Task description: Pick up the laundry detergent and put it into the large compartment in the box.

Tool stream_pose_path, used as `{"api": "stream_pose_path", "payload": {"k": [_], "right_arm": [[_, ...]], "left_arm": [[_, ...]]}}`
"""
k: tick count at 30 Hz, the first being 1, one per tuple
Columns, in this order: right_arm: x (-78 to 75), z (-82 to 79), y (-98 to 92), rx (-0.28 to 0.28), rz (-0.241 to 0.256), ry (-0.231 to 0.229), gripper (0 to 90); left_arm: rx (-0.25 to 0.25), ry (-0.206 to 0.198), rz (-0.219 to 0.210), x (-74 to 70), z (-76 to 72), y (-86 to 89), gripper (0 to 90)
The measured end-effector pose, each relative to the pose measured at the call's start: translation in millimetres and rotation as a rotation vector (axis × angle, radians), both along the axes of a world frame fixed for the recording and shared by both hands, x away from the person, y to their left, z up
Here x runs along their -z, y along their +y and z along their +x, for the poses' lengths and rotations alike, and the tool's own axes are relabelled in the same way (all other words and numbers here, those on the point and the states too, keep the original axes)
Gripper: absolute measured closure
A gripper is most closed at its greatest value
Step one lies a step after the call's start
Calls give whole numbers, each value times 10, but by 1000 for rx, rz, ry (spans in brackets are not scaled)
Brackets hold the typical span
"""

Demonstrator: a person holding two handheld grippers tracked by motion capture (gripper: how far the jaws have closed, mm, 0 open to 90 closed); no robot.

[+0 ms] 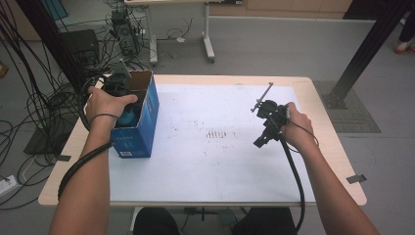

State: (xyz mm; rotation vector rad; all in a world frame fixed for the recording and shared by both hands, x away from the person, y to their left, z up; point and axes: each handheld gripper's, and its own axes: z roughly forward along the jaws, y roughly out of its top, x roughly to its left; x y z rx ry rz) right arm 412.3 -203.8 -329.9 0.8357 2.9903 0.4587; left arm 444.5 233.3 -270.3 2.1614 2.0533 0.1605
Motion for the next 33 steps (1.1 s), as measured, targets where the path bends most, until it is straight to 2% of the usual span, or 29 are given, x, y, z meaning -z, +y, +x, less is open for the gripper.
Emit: {"api": "stream_pose_path", "payload": {"k": [33], "right_arm": [[-1,-1,7,3,2,5,67]], "left_arm": [[-4,-1,-5,0,-11,0,374]]}}
